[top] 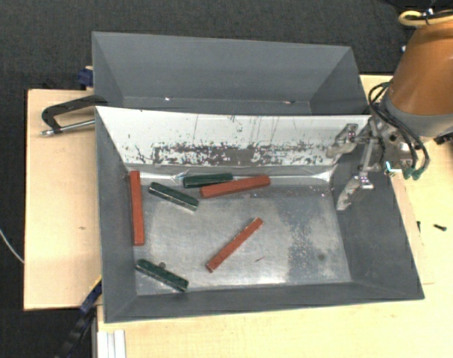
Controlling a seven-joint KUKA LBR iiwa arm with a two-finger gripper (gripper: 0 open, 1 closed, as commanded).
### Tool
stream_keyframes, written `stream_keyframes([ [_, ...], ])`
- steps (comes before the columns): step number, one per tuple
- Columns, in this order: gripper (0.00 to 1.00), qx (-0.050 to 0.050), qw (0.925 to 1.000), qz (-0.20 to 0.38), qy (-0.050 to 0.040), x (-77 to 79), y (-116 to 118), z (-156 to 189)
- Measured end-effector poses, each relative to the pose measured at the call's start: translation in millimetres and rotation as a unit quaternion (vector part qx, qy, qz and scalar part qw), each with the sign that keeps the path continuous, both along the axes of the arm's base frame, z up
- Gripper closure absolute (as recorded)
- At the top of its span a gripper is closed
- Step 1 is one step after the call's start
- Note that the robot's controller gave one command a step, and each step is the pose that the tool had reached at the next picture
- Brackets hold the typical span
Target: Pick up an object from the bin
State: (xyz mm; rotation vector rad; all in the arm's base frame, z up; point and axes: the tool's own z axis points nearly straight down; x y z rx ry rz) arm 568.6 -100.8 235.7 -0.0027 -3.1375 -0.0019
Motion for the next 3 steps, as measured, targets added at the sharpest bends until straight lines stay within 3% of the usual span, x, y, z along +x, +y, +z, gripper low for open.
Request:
stream_keyframes([
  [1,0.0,-0.001,1.0,0.001,-0.004,1.5,0.3,4.2],
  [2,0.0,-0.001,0.9998,0.021,-0.0068,12.0,38.8,-43.6],
  [3,0.0,0.001,0.9998,0.018,-0.0011,21.2,71.4,-63.2],
])
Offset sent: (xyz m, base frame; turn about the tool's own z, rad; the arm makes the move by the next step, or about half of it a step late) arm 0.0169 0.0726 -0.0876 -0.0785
